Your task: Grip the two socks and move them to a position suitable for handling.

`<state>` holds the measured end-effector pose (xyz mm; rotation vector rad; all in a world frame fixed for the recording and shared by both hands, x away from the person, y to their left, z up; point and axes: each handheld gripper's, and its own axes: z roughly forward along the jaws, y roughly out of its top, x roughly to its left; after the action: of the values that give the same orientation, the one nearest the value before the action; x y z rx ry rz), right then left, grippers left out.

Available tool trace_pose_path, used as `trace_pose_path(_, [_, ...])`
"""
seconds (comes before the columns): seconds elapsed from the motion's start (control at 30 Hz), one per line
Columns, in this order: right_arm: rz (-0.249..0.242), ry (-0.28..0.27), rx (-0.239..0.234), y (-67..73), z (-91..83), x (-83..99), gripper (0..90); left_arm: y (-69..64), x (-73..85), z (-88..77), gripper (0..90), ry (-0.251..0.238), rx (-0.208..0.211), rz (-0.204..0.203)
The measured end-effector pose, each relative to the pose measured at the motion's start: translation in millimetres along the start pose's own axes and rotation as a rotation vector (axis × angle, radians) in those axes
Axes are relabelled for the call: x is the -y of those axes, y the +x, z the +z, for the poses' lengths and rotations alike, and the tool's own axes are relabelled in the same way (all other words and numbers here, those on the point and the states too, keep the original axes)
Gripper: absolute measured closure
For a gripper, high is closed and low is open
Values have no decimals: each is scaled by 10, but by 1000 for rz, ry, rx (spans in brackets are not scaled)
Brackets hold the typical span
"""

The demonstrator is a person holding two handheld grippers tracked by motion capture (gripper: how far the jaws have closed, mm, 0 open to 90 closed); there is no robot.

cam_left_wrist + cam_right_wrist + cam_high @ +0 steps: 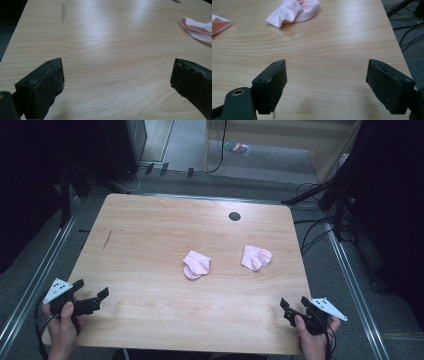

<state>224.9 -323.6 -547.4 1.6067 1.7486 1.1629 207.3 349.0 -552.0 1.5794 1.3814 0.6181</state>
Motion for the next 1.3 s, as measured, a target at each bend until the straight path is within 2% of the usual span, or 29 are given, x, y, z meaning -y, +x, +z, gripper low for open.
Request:
trace_pose_path(0.07, [4,2,-11,3,-6,-9,194,-2,-2,3,0,2,0,4])
trace_pose_path(0.1, [-6,7,-38,22,-8,-31,231,-2,-2,3,0,3,1,4])
trace_pose_path(0.2, [-10,5,-46,71,-8,-62,251,0,-1,1,0,0,1,2])
trace_pose_path(0.3, [-43,-5,-64,241,-16,-155,250,-2,0,-1,0,-1,2,2])
trace_pose_path(0.33, [-43,-5,-64,241,-16,-155,250,-2,0,-1,0,-1,2,2])
trace_pose_path(0.4, [-67,-13,-72,329,-8,-207,246,-3,-1,2,0,2,2,6])
trace_pose_path(0.47, [-75,-10,-85,414,9,-253,245,-5,-1,3,0,1,0,6])
trace_pose_path(0.5, [-75,7,-108,497,31,-297,268,-5,0,1,0,-2,0,4])
trace_pose_path(0.53, [-75,7,-108,497,31,-297,268,-3,1,-1,0,-1,2,2])
trace_pose_path(0.57, [-90,20,-118,604,51,-337,288,-3,0,-2,0,-1,2,3])
trace_pose_path(0.63, [-109,22,-123,658,67,-356,291,-7,0,3,0,0,0,5])
trace_pose_path(0.67, [-128,32,-138,765,105,-398,293,-9,0,3,0,1,-1,7])
trace_pose_path(0.7, [-128,32,-138,765,105,-398,293,-10,-1,2,0,2,0,9])
trace_pose_path(0.77, [-134,35,-157,870,153,-442,303,-8,2,0,0,-2,0,4])
trace_pose_path(0.8, [-139,42,-167,971,213,-487,313,-6,3,-3,0,-1,1,0])
trace_pose_path(0.83, [-139,42,-167,971,213,-487,313,-3,3,-4,0,-2,3,-3])
trace_pose_path(0.87, [-138,61,-166,1073,283,-519,320,-1,3,-4,0,-3,4,-6])
trace_pose_path(0.97, [-150,77,-180,1215,388,-542,316,-1,4,-7,0,-6,7,-5])
trace_pose_path(1.0, [-150,77,-180,1215,388,-542,316,-1,4,-7,0,-6,7,-5])
trace_pose_path(1.1, [-180,96,-197,1400,512,-554,313,1,6,-10,0,-5,10,-4])
trace_pose_path(1.13, [-180,96,-197,1400,512,-554,313,1,6,-10,0,-5,10,-4])
trace_pose_path(1.17, [-184,102,-196,1485,568,-562,333,1,5,-8,0,-5,10,-5])
trace_pose_path(1.3, [-189,105,-199,1586,646,-582,358,4,6,-11,0,-6,13,-8])
